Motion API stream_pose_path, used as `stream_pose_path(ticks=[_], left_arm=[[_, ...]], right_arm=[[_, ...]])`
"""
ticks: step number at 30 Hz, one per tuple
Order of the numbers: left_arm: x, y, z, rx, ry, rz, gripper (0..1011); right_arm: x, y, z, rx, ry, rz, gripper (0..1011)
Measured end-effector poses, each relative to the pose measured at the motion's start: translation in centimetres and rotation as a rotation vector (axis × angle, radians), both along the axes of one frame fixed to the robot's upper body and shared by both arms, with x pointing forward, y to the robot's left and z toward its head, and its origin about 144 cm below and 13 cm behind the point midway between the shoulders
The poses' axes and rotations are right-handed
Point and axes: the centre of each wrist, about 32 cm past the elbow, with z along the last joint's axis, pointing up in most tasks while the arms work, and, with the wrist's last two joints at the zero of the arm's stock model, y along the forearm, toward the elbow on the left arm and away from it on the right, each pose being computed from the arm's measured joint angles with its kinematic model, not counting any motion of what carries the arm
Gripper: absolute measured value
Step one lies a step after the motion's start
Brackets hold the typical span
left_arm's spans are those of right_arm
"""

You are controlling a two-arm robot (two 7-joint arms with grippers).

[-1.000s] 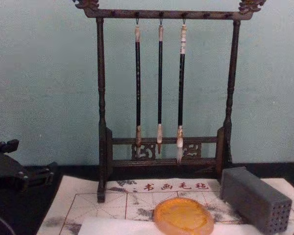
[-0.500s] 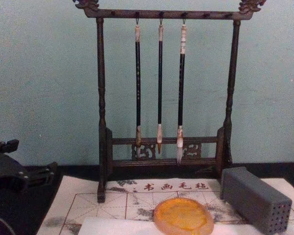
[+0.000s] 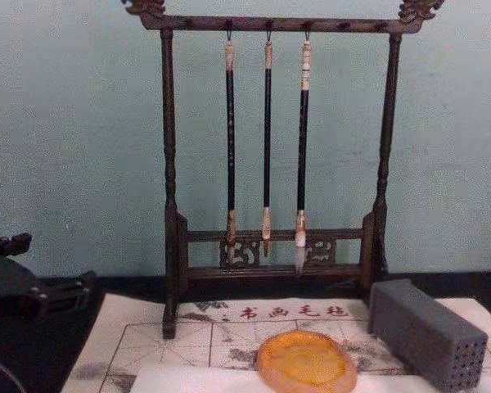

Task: Pick up the brush from the inkstone, write on the paper, then place the brush back to its original position.

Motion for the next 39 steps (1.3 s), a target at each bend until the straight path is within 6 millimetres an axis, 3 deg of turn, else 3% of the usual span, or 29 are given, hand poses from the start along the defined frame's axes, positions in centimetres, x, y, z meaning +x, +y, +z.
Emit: stream_pose_path(ticks=[18, 39], left_arm=[[0.0, 0.0, 0.0, 0.0, 0.0, 0.0, 1001], [0.0, 0.0, 0.0, 0.0, 0.0, 0.0, 1001]], right_arm=[[1.0, 0.1, 0.4, 0.068, -0.027, -0.036, 182], [7.9, 3.1, -1.0, 0.438, 0.097, -0.224, 182]])
